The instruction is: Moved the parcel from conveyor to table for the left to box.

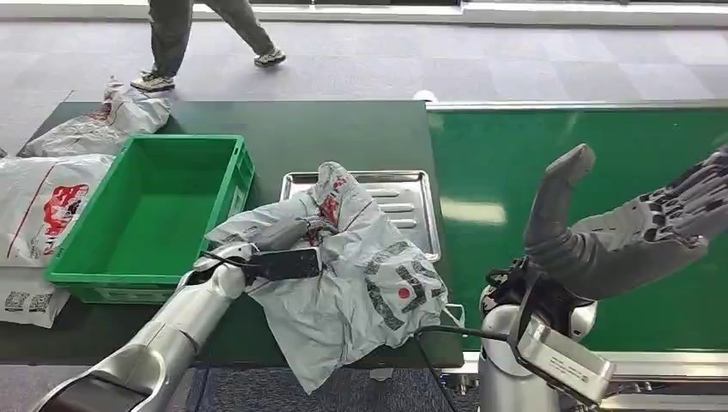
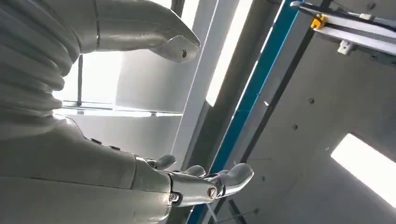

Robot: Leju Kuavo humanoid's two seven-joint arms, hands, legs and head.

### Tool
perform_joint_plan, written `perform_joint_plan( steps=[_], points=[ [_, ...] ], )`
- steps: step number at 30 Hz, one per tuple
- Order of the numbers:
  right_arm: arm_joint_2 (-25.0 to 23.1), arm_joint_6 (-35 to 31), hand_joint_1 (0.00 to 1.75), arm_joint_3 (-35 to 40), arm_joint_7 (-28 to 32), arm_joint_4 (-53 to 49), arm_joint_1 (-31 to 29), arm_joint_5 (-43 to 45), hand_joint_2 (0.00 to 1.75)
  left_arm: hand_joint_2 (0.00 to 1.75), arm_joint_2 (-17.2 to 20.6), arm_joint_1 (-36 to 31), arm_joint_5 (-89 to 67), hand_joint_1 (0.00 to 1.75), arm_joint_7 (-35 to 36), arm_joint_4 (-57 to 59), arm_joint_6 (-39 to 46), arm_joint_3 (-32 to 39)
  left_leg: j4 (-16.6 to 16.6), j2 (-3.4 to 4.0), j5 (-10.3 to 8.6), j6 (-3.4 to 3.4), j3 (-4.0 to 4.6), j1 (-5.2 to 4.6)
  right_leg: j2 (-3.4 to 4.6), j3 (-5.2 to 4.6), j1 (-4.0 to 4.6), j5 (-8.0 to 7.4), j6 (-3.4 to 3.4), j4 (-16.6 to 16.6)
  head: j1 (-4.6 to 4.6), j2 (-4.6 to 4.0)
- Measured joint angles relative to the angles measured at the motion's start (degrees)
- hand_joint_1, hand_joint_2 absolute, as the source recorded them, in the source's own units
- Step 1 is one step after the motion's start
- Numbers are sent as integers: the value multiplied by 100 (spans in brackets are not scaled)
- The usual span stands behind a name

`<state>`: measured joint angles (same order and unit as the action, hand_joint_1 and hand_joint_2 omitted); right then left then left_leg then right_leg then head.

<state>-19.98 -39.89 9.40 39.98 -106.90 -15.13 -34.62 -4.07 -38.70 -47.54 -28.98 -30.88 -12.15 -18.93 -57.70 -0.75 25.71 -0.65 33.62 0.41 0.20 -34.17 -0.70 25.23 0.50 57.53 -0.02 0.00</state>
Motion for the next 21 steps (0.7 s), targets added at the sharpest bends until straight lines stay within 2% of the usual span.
perform_joint_plan(
  steps=[10, 21],
  points=[
    [0, 0, 0, -2, 0, 0, 0, -17, 175, 175, -13, -81, 35, 175, -2, 160, 61, -7, 0, 9, -17, -7, -3, 0, 8, -7, 2, -28, 0, 0, 0, 0],
    [0, 0, 0, -35, 0, 0, 6, -50, 175, 175, 4, -105, 541, 175, -513, 179, -41, 22, 0, 9, -17, -8, 15, 0, 10, -25, 3, -27, -1, 1, 0, 0]
  ],
)
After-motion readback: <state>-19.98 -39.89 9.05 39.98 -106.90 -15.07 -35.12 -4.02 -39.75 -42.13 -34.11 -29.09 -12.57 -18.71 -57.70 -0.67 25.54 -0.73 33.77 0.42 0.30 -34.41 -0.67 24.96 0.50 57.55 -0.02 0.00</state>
